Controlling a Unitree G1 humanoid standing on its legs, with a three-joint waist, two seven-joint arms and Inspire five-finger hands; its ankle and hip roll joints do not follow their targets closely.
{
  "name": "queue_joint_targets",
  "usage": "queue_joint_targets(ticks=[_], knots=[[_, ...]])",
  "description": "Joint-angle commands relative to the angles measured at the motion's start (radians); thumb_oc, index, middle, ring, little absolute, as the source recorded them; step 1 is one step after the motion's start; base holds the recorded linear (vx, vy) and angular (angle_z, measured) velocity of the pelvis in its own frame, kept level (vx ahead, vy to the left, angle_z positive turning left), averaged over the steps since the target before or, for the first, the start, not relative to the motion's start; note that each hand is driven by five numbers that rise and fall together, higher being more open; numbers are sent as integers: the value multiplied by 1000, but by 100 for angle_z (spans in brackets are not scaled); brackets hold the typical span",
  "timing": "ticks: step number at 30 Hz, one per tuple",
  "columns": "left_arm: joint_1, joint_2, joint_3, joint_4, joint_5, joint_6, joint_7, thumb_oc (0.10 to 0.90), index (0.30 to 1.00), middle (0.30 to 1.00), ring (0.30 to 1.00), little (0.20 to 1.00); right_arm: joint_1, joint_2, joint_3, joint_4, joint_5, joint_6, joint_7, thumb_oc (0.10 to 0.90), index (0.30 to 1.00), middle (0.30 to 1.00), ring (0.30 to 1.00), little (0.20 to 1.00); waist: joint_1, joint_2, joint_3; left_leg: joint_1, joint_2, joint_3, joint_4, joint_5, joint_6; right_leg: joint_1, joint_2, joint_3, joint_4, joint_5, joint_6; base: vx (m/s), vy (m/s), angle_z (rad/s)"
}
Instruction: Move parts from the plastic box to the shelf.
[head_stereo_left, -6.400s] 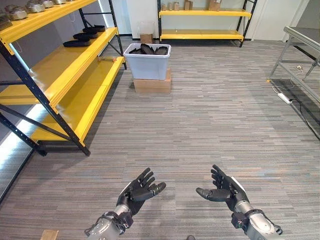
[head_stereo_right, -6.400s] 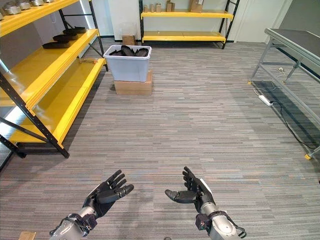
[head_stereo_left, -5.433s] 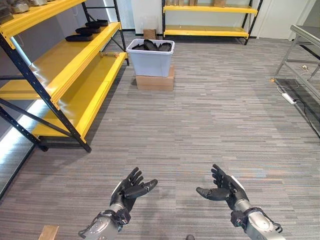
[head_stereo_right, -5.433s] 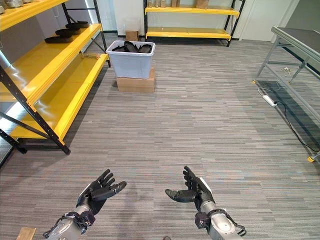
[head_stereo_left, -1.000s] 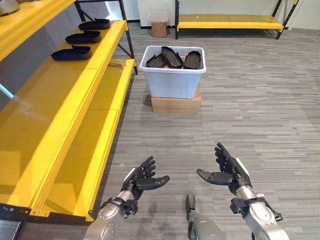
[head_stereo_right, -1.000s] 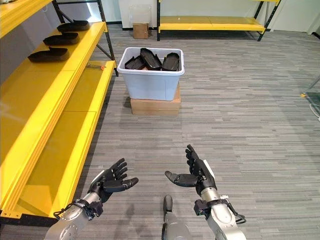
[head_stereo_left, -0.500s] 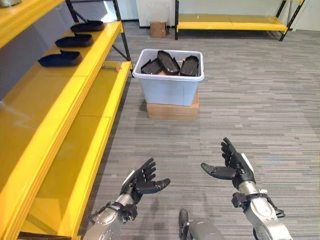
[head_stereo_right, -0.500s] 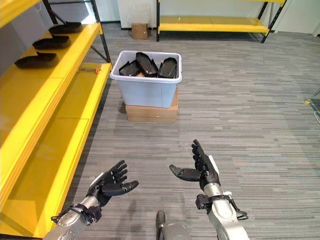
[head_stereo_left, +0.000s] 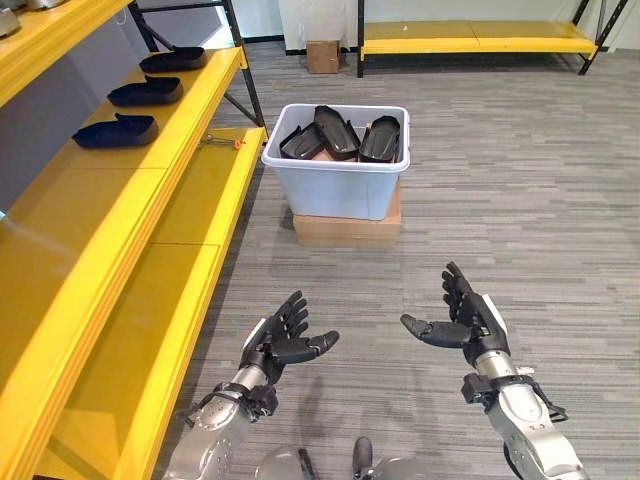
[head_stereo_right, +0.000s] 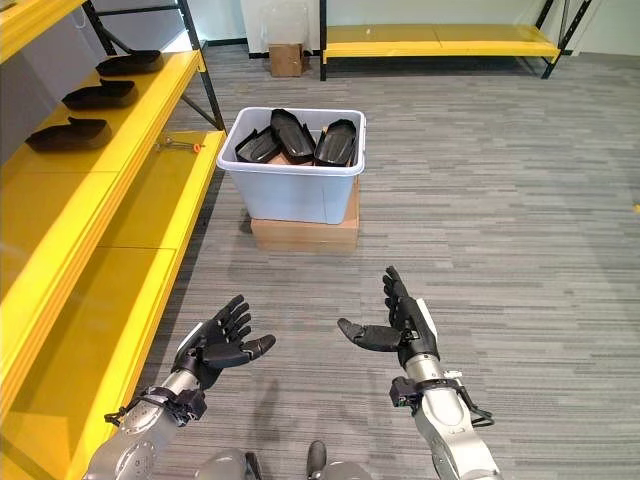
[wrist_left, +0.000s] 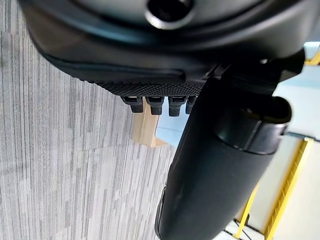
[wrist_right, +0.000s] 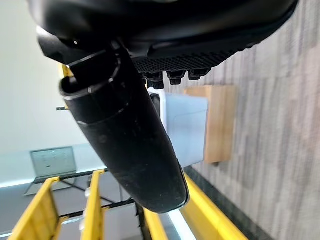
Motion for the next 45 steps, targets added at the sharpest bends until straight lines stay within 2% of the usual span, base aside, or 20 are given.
queue_joint_targets(ticks=[1, 2, 3, 4, 7, 11, 16, 18, 21, 25, 27, 30, 31, 35, 37, 40, 41, 42, 43, 45], knots=[[-27, -6, 74, -79, -23, -130, 40, 900, 1000, 1000, 1000, 1000, -54, -53, -38, -111, 21, -94, 21, 900, 1000, 1000, 1000, 1000, -7, 15, -34, 153, -49, 11, -326, 156, -15, 47, -48, 20, -47, 25, 169, 251, 148, -37], [-25, -8, 80, -78, -30, -136, 47, 900, 1000, 1000, 1000, 1000, -50, -54, -34, -111, 29, -91, 20, 900, 1000, 1000, 1000, 1000, 0, 20, -36, 146, -49, 1, -435, 186, -26, 65, -42, 25, -59, 22, 176, 458, 194, -2], [-14, -13, 94, -72, -37, -158, 30, 900, 1000, 1000, 1000, 1000, -37, -52, -28, -115, 30, -95, 33, 900, 1000, 1000, 1000, 1000, 19, 27, -38, 117, -32, -39, -589, 268, -55, 97, -30, 43, -69, 9, 181, 387, 112, -14], [-6, -16, 98, -71, -38, -174, 27, 900, 1000, 1000, 1000, 1000, -31, -52, -25, -121, 29, -93, 38, 900, 1000, 1000, 1000, 1000, 28, 28, -41, 85, -16, -60, -623, 284, -64, 104, -27, 51, -64, 2, 181, 344, 75, -40], [12, -28, 129, -75, -49, -215, 55, 900, 1000, 1000, 1000, 1000, -26, -49, 1, -112, 24, -86, 72, 900, 1000, 1000, 1000, 1000, 55, 18, -30, -26, 29, -116, -625, 270, -70, 130, -45, 65, -19, -43, 180, 295, 67, -79], [7, -25, 148, -60, -43, -222, 33, 900, 1000, 1000, 1000, 1000, -31, -62, 18, -116, 46, -78, 96, 900, 1000, 1000, 1000, 1000, 50, 43, -24, 35, 50, -97, -625, 281, -75, 132, -46, 47, 64, -101, 179, 341, 135, -60], [0, -20, 151, -53, -41, -204, 25, 900, 1000, 1000, 1000, 1000, -34, -58, 13, -108, 71, -64, 93, 900, 1000, 1000, 1000, 1000, 51, 46, -28, 102, 24, -105, -615, 271, -65, 150, -49, 43, 83, -124, 178, 320, 123, -16], [0, -16, 154, -52, -6, -196, -6, 900, 1000, 1000, 1000, 1000, -29, -44, 10, -107, 68, -52, 73, 900, 1000, 1000, 1000, 1000, 56, 44, -41, 127, -7, -114, -589, 259, -50, 164, -57, 47, 87, -134, 183, 379, 153, 4], [-12, 4, 153, -58, 75, -216, -28, 900, 1000, 1000, 1000, 1000, -36, -26, 8, -109, 33, -74, 24, 900, 1000, 1000, 1000, 1000, 58, 43, -60, 147, -43, -116, -582, 230, -26, 166, -74, 46, 99, -139, 198, 255, 142, 11], [-42, 38, 142, -61, 177, -278, -22, 900, 1000, 1000, 1000, 1000, -54, -1, 7, -116, -35, -89, -88, 900, 1000, 1000, 1000, 1000, 54, 42, -78, 176, -81, -127, -591, 201, 8, 138, -102, 41, 165, -104, 229, 222, 151, 12], [-71, 68, 140, -80, 226, -294, -13, 900, 1000, 1000, 1000, 1000, -76, 15, -5, -115, -99, -113, -144, 900, 1000, 1000, 1000, 1000, 44, 49, -84, 207, -115, -132, -603, 177, 47, 82, -125, 46, 281, -30, 266, 242, 214, 8], [-91, 83, 139, -99, 232, -284, 2, 900, 1000, 1000, 1000, 1000, -85, 34, -13, -127, -160, -127, -201, 900, 1000, 1000, 1000, 1000, 38, 56, -89, 217, -143, -132, -601, 153, 75, 48, -132, 51, 373, 9, 284, 194, 202, -12], [-103, 91, 133, -104, 236, -285, 5, 900, 1000, 1000, 1000, 1000, -94, 45, -13, -127, -181, -125, -238, 900, 1000, 1000, 1000, 1000, 32, 70, -87, 226, -165, -143, -600, 134, 99, 0, -126, 62, 491, 39, 286, 234, 292, -24], [-109, 94, 125, -113, 261, -311, 45, 900, 1000, 1000, 1000, 1000, -98, 66, -18, -110, -141, -94, -329, 900, 1000, 1000, 1000, 1000, 30, 81, -88, 231, -194, -154, -604, 118, 125, -46, -109, 66, 670, 95, 299, 123, 193, 5], [-107, 90, 119, -116, 269, -313, 49, 900, 1000, 1000, 1000, 1000, -90, 82, -26, -95, -143, -105, -391, 900, 1000, 1000, 1000, 1000, 34, 96, -86, 231, -196, -151, -604, 110, 137, -85, -132, 31, 805, 110, 296, 98, 212, 0], [-97, 81, 110, -115, 266, -323, 74, 900, 1000, 1000, 1000, 1000, -88, 97, -32, -81, -177, -124, -469, 900, 1000, 1000, 1000, 1000, 37, 113, -78, 241, -191, -139, -602, 99, 146, -155, -181, 11, 934, 104, 284, 62, 161, -8], [-85, 75, 104, -119, 266, -330, 101, 900, 1000, 1000, 1000, 1000, -86, 100, -38, -85, -196, -132, -505, 900, 1000, 1000, 1000, 1000, 23, 121, -63, 268, -183, -132, -612, 91, 146, -236, -162, 15, 954, 104, 280, 77, 82, -67], [-72, 73, 96, -121, 279, -347, 133, 900, 1000, 1000, 1000, 1000, -79, 93, -59, -93, -223, -161, -542, 900, 1000, 1000, 1000, 1000, 3, 129, -49, 296, -171, -127, -622, 87, 134, -287, -134, 10, 895, 60, 268, 146, -22, -98], [-72, 89, 98, -127, 383, -396, 187, 900, 1000, 1000, 1000, 1000, -71, 84, -94, -124, -238, -208, -533, 900, 1000, 1000, 1000, 1000, -15, 115, -36, 326, -173, -117, -625, 69, 120, -314, -145, -21, 642, 62, 270, 170, -102, -92], [-72, 108, 108, -145, 388, -409, 192, 900, 1000, 1000, 1000, 1000, -62, 65, -120, -156, -236, -244, -529, 900, 1000, 1000, 1000, 1000, -24, 101, -24, 350, -171, -118, -625, 51, 105, -316, -155, -51, 408, 75, 268, 140, -142, -27]])
